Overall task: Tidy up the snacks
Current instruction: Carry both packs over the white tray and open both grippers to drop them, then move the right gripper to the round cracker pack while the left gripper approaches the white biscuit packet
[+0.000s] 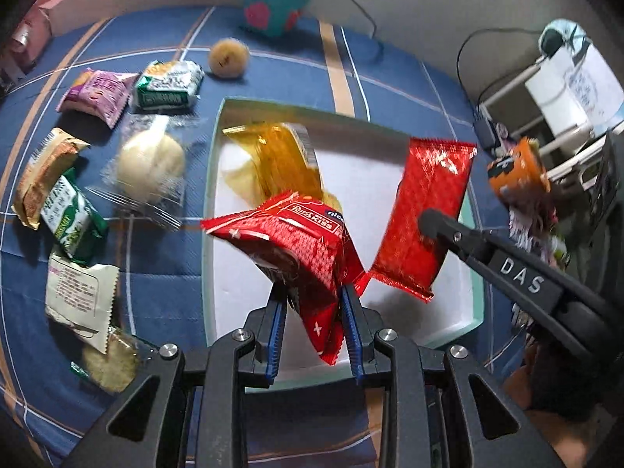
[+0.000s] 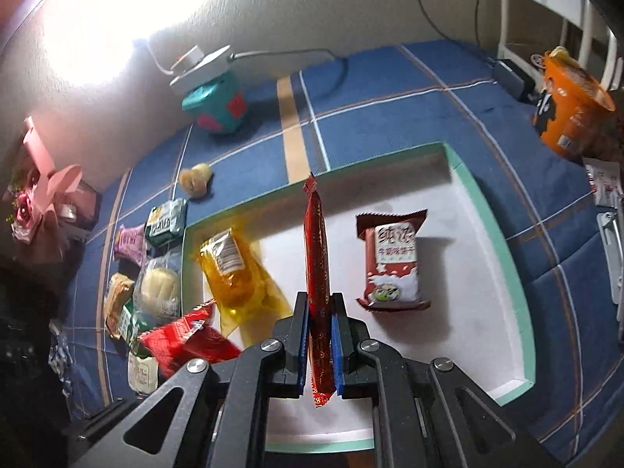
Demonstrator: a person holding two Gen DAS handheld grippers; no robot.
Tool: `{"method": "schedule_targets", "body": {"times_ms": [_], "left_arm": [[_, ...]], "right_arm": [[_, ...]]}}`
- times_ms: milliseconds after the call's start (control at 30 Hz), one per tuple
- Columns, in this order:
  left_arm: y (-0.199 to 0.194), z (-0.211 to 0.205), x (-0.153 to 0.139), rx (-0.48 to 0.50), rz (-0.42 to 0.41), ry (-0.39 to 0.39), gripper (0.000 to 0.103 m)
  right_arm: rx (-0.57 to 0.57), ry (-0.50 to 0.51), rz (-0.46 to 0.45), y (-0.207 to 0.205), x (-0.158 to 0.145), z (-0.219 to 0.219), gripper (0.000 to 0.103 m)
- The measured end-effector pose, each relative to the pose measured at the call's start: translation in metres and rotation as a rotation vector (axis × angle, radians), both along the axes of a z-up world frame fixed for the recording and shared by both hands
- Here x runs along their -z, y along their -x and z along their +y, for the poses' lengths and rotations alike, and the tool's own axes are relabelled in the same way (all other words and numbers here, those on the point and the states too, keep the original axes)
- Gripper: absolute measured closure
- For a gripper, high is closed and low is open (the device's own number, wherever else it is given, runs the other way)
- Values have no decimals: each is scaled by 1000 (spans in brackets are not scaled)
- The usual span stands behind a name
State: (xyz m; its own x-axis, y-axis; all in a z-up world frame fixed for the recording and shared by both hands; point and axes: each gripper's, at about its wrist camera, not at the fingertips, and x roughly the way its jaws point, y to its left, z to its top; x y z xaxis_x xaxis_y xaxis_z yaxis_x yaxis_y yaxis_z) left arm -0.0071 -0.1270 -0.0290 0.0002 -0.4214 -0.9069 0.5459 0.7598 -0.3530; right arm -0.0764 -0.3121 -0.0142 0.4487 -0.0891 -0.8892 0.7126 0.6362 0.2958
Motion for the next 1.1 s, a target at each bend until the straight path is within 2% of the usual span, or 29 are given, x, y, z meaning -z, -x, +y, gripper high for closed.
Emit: {"method": "schedule_targets", "body": {"times_ms": [167, 233, 267, 367, 567, 833, 867, 933, 1033, 1100], "left_arm": [[3, -6, 11, 25, 14, -29, 71], [3, -6, 15, 30, 18, -53, 54], [4, -6, 16, 31, 23, -57, 50], [5, -5, 15, 29, 17, -66, 48], [-1, 8, 5, -10, 12, -65, 34], [-26, 26, -10, -108, -46, -80, 24], [-29, 29, -12, -126, -59, -91, 23], [-38, 37, -13, -166, -89, -117, 16], [-50, 50, -16, -218, -144, -165, 9], [-58, 58, -17, -252, -183, -199, 6]], "right_arm": [[-19, -34, 16, -5, 11, 1, 91], [-21, -41, 31, -6, 14, 1, 91], [-21, -40, 32, -6, 14, 0, 91], [-15, -31, 41, -5, 13, -1, 91], [-7, -4, 85, -3, 14, -3, 86], [-16, 2, 102, -6, 16, -1, 62], [-18, 4, 104, -6, 16, -1, 58], [-23, 12, 109, -8, 16, 0, 45], [-30, 32, 125, -10, 17, 3, 34], [-42, 45, 137, -12, 17, 5, 31]]}}
